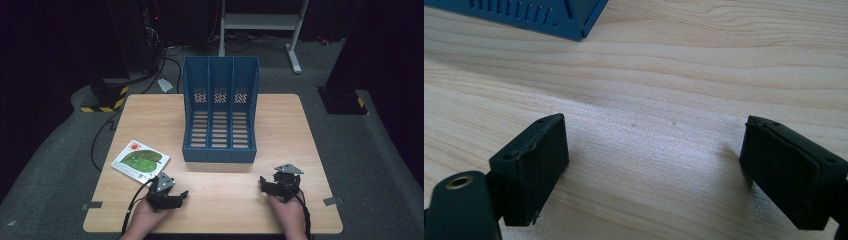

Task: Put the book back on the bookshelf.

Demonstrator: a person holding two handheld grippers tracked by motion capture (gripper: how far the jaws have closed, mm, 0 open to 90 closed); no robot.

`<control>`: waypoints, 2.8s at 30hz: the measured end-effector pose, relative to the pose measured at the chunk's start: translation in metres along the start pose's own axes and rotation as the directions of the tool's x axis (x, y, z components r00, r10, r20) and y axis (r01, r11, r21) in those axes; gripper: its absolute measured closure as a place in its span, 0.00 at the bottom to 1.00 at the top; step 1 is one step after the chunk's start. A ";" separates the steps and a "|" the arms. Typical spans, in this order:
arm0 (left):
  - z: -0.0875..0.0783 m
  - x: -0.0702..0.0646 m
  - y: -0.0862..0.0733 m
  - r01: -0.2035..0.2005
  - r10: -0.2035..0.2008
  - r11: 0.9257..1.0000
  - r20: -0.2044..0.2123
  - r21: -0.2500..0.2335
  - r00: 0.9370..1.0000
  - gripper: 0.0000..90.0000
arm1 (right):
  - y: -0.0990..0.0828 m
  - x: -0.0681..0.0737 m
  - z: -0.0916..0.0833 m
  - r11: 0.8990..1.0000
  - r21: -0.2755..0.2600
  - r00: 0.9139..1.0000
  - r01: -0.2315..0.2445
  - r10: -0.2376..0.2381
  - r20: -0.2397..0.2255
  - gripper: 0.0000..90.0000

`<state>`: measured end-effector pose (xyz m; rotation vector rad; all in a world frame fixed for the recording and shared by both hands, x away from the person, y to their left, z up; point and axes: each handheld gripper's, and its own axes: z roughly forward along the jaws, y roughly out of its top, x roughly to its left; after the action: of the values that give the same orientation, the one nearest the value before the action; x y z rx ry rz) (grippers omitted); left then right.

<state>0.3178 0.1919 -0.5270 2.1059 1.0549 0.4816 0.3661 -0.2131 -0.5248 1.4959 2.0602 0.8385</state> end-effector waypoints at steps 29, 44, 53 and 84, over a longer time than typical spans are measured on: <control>-0.014 0.005 0.010 -0.053 0.053 0.998 -0.006 -0.021 0.999 0.43 | 0.000 -0.001 0.000 1.000 0.004 1.000 -0.006 0.006 0.009 0.10; -0.022 0.027 0.020 0.005 -0.006 1.000 -0.020 -0.022 1.000 0.30 | -0.001 -0.001 0.000 1.000 0.004 1.000 0.001 -0.001 0.007 0.10; -0.018 0.062 0.031 0.036 -0.038 0.999 -0.088 -0.026 0.995 0.26 | -0.001 0.000 -0.001 1.000 0.003 1.000 -0.002 0.002 0.009 0.10; -0.027 0.163 -0.001 0.192 -0.190 0.981 -0.254 -0.017 0.948 0.20 | -0.001 0.000 0.000 1.000 0.001 1.000 0.016 -0.016 -0.003 0.10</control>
<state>0.3983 0.3354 -0.5081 1.9578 1.3948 0.6651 0.3653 -0.2131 -0.5254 1.4778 2.0716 0.8342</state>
